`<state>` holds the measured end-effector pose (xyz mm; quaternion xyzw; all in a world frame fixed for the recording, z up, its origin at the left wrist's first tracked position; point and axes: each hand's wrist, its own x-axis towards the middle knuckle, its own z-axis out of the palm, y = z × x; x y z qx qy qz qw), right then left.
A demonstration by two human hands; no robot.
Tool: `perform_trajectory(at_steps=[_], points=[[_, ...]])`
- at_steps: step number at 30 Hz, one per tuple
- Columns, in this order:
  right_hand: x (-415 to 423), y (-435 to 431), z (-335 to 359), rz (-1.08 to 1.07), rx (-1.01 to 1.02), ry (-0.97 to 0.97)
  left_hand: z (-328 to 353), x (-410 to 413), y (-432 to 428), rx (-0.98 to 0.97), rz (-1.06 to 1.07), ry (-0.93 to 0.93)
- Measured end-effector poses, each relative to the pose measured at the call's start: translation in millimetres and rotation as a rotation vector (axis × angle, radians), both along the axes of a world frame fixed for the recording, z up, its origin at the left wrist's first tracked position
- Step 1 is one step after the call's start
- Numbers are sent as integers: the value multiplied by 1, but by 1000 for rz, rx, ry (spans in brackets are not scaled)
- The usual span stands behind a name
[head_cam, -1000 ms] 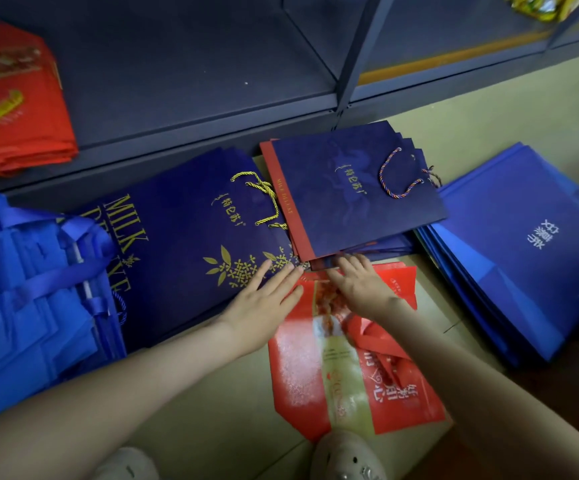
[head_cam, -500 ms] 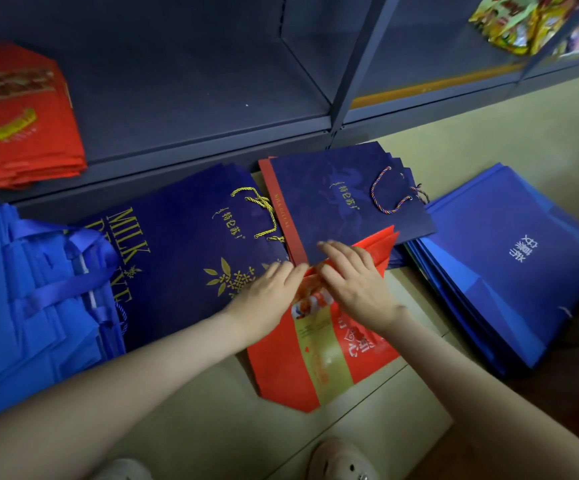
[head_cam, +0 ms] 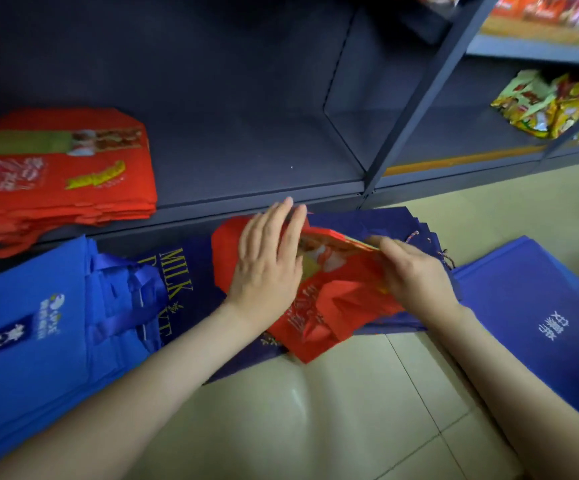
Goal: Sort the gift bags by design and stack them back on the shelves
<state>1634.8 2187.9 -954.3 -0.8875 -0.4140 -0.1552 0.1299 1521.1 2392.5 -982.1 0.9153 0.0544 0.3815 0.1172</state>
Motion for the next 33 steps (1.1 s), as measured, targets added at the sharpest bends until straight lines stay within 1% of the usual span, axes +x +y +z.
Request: perform_trajectory(at_steps=[2,3,7,9,11,13,14,16,18,19,21,22,23,24,26,28,30,33], points=[[2,15,22,-93,151,138,9,1,5,35,30,22],[4,23,30,-116,225,244,10,1,6,44,11,56],[8,67,49,-167,524,531,-3,-2,5,92,-95,265],[8,89,51,-198,699,768,-13,-7,13,183,-46,332],[10,108,52,-248,844,1022,-20,-11,31,243,21,348],[15,124,50,-244,903,1192,-22,-14,56,269,80,284],[19,131,47,-230,901,1234,-21,-15,70,268,103,268],[22,150,41,-195,889,1275,-15,-17,94,249,121,296],[20,173,36,-166,827,1266,-8,-20,116,245,184,321],[17,186,33,-175,731,1184,-5,-20,127,242,225,342],[7,215,32,-204,382,840,-1,-22,149,228,307,386],[-2,229,31,-160,230,672,-1,-23,161,216,345,398],[-12,243,30,-65,111,554,-1,-25,173,210,382,407],[-21,257,28,46,5,494,-1,-27,186,207,413,425],[-36,286,17,230,-223,415,-5,-34,210,249,473,448],[-43,308,4,337,-373,342,-3,-43,227,291,543,527],[-47,326,-8,383,-393,363,-5,-51,244,296,617,670],[-52,346,-26,453,-420,401,-9,-60,271,184,650,827]])
